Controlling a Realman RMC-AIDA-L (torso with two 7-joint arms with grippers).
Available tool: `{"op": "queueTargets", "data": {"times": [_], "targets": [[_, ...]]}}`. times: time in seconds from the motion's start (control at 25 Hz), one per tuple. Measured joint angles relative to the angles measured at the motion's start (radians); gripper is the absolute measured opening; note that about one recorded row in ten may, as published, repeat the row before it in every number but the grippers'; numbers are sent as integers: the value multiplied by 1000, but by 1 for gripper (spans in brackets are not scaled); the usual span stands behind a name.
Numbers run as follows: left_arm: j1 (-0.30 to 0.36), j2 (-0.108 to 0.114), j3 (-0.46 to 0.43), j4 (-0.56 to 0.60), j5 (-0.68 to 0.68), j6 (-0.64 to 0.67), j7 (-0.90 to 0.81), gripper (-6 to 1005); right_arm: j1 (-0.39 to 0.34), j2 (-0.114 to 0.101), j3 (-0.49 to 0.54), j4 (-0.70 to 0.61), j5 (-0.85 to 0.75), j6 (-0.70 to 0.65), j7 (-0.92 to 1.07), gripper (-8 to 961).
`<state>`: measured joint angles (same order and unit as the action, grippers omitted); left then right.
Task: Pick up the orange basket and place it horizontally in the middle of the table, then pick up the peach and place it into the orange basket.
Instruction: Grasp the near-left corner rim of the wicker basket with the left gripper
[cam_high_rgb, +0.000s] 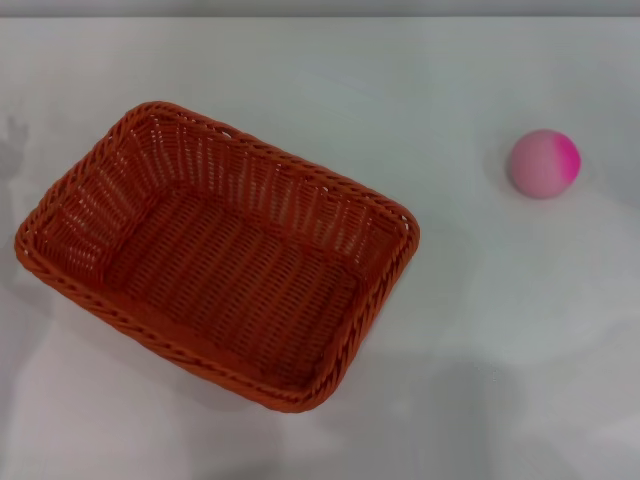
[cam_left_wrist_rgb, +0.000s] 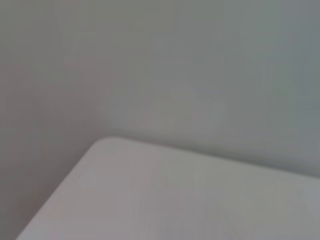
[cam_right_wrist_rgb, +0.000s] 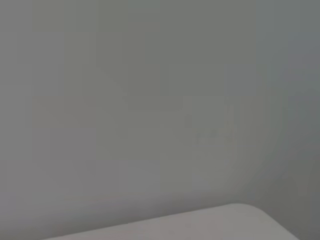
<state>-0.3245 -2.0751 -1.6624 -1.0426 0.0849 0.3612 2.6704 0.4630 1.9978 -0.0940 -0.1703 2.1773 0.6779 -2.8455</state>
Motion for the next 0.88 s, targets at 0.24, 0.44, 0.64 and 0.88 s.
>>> {"op": "queueTargets", "data": {"times": [0.24,0.44,0.64,0.88], "targets": [[-18,4,0,-91,-40,185,26,876,-3,-1,0,0,-1,0,0,858],[-64,6,-50,-166,-94,370,96,876,-4,-1,1,0,-3,-1,0,858],[-140,13,-123,-176,-138,538,155,876,-7,-1,1,0,0,-4,0,858],[-230,54,-145,-175,-145,705,156,877,-14,-1,1,3,2,-5,0,858]]}}
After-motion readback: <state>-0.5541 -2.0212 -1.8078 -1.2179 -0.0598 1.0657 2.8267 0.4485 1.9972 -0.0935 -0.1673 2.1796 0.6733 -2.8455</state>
